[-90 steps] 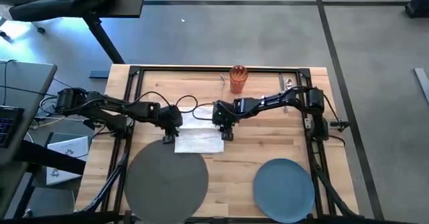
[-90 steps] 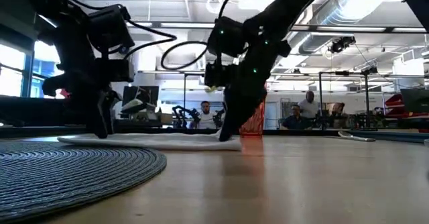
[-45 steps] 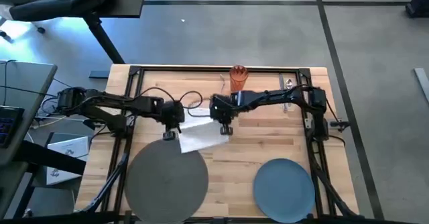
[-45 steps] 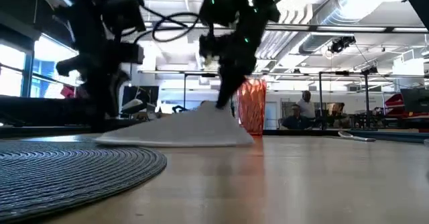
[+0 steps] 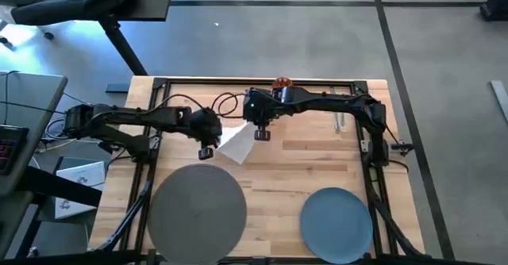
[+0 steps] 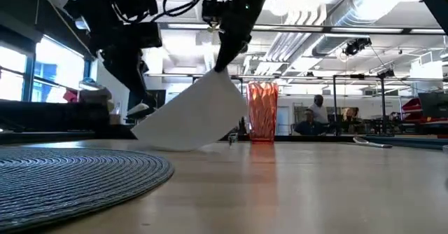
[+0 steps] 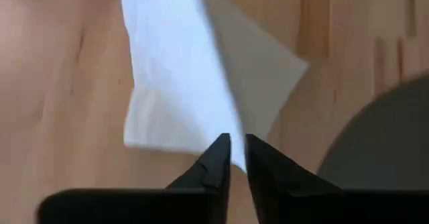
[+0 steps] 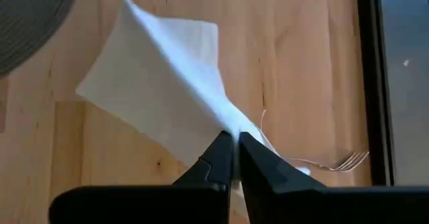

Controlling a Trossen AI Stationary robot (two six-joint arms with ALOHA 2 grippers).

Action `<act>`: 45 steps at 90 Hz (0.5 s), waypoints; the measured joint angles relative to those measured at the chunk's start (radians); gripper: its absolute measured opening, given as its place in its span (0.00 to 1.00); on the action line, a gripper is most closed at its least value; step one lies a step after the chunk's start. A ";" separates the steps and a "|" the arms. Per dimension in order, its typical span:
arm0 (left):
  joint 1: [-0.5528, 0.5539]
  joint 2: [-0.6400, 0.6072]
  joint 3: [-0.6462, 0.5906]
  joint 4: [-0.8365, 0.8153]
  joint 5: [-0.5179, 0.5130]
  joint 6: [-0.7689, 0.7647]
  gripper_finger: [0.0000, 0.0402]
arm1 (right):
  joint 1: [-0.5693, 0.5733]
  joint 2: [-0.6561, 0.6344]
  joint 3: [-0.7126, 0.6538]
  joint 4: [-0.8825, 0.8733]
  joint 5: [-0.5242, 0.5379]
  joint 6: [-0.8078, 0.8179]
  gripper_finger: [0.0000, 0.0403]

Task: Set table place
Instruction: Fold the white napkin

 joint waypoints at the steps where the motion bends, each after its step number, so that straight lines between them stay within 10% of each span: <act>1: 0.001 0.000 -0.006 0.012 -0.001 -0.011 0.14 | 0.000 0.000 0.002 -0.001 0.000 0.001 0.00; 26: -0.016 0.011 -0.140 0.377 0.045 -0.209 0.43 | 0.000 0.000 0.010 -0.055 0.000 0.007 0.00; 45: -0.047 0.091 -0.196 0.496 0.013 -0.323 0.46 | 0.000 0.000 0.010 -0.060 0.000 0.026 0.00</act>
